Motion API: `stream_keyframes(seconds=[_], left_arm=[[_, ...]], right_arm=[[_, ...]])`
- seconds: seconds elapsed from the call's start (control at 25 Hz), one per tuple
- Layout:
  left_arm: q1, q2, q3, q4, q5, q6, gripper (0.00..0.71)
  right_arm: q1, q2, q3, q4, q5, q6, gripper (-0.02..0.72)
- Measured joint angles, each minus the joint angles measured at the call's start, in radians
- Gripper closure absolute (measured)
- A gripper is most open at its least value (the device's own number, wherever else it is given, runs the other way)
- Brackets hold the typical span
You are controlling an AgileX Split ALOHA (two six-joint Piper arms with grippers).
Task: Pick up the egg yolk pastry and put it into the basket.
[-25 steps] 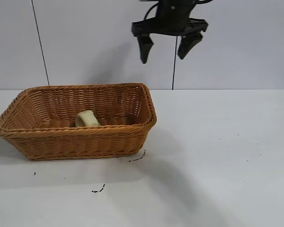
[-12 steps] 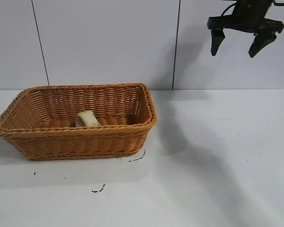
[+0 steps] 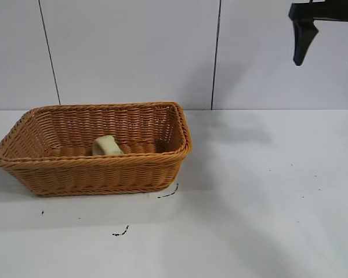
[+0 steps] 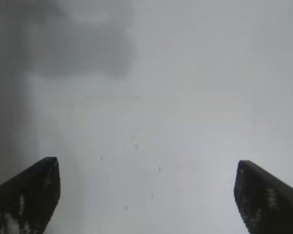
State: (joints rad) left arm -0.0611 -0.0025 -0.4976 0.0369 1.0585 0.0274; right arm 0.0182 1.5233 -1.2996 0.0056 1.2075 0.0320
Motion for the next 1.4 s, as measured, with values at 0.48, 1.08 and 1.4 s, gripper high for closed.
stream_keyframes(seconds=[0.48, 1.08, 1.4], left_arm=[[0.000, 0.000, 0.000, 0.000, 0.000, 0.000, 0.017], [0.000, 0.000, 0.000, 0.000, 0.000, 0.000, 0.017], [0.000, 0.000, 0.000, 0.000, 0.000, 0.000, 0.017]], right_arm=[[0.000, -0.803, 0.692, 0.000, -0.115, 0.000, 0.008], [0.000, -1.526, 0.809, 0.022, -0.183, 0.000, 0.008], [0.000, -1.529, 0.809, 0.024, -0.184, 0.000, 0.008]])
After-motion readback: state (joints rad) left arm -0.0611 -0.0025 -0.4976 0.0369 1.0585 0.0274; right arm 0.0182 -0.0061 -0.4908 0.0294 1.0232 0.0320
